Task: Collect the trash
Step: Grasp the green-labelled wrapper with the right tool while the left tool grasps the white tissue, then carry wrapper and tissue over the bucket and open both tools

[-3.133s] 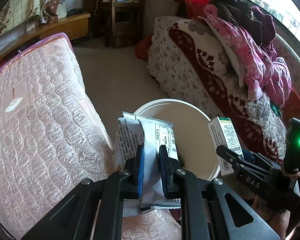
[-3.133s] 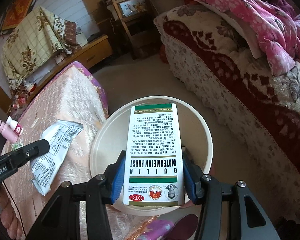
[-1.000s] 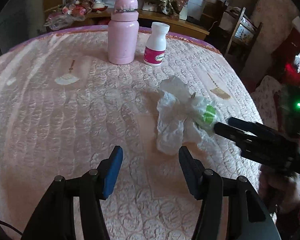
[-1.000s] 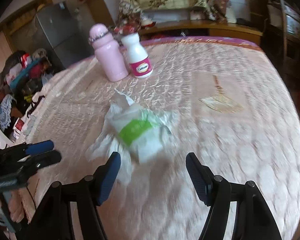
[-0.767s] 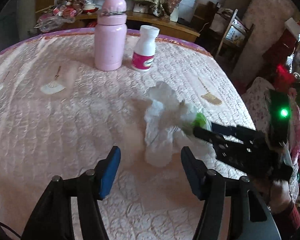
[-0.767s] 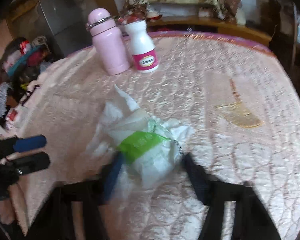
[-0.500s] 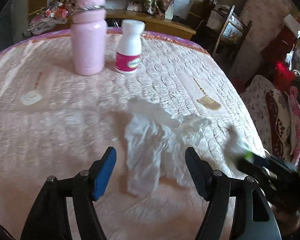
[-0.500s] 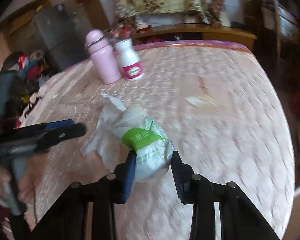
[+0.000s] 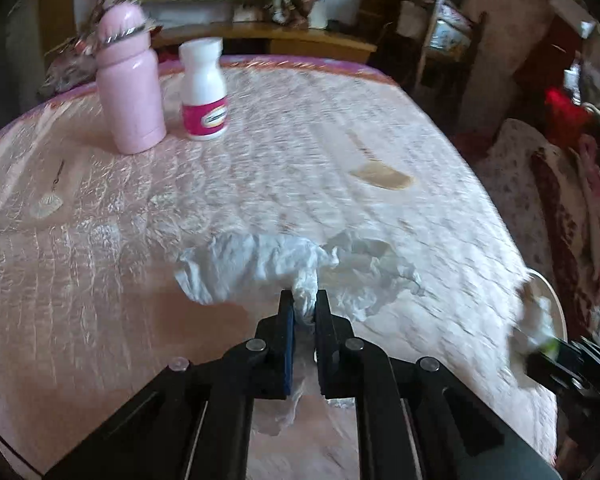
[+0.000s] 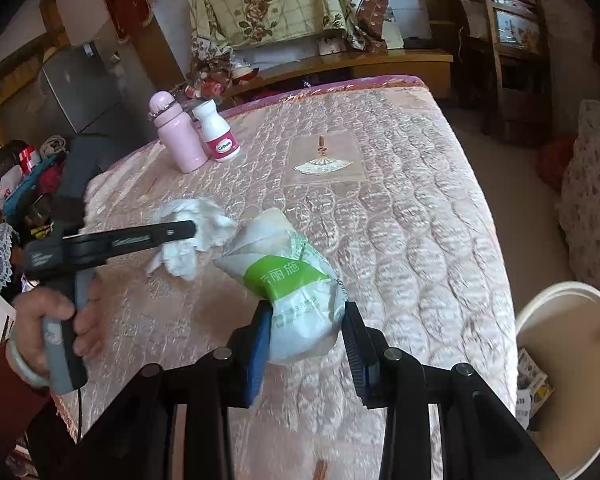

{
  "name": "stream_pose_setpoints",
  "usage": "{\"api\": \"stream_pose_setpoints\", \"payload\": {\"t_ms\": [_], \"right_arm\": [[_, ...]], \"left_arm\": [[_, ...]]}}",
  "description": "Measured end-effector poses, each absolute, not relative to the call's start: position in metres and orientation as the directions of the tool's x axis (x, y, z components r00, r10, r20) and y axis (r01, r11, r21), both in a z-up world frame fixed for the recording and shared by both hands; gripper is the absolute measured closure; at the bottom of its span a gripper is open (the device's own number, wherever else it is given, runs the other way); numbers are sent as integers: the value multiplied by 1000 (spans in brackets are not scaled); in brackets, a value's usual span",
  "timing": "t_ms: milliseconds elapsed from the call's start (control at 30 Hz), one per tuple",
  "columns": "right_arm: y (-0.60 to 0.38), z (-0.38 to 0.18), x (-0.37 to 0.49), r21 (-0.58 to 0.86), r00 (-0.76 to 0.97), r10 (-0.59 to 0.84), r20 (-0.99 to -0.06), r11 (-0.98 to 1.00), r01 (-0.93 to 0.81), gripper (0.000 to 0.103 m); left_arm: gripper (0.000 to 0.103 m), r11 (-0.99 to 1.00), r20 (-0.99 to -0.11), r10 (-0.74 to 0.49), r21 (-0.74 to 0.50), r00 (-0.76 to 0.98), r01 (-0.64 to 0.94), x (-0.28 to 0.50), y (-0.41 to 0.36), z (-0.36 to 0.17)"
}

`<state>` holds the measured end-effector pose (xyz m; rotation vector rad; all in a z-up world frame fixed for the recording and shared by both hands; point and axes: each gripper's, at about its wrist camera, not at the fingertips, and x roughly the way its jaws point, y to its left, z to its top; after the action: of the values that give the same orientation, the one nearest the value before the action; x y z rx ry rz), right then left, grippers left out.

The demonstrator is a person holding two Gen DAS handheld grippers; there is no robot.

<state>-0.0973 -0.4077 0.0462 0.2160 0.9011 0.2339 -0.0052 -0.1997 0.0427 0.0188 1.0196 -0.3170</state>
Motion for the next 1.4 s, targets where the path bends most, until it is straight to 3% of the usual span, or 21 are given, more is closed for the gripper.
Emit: {"api": "stream_pose_setpoints", "payload": {"t_ms": [567, 1400], "right_arm": [[-456, 52, -171, 288, 648, 180, -741, 956, 64, 65], [-571, 47, -234, 261, 648, -14, -761, 909, 326, 65]], "left_arm": [[94, 894, -802, -339, -112, 491, 434, -101, -281, 73], [94, 782, -807, -463, -178, 366, 598, -136, -400, 62]]}}
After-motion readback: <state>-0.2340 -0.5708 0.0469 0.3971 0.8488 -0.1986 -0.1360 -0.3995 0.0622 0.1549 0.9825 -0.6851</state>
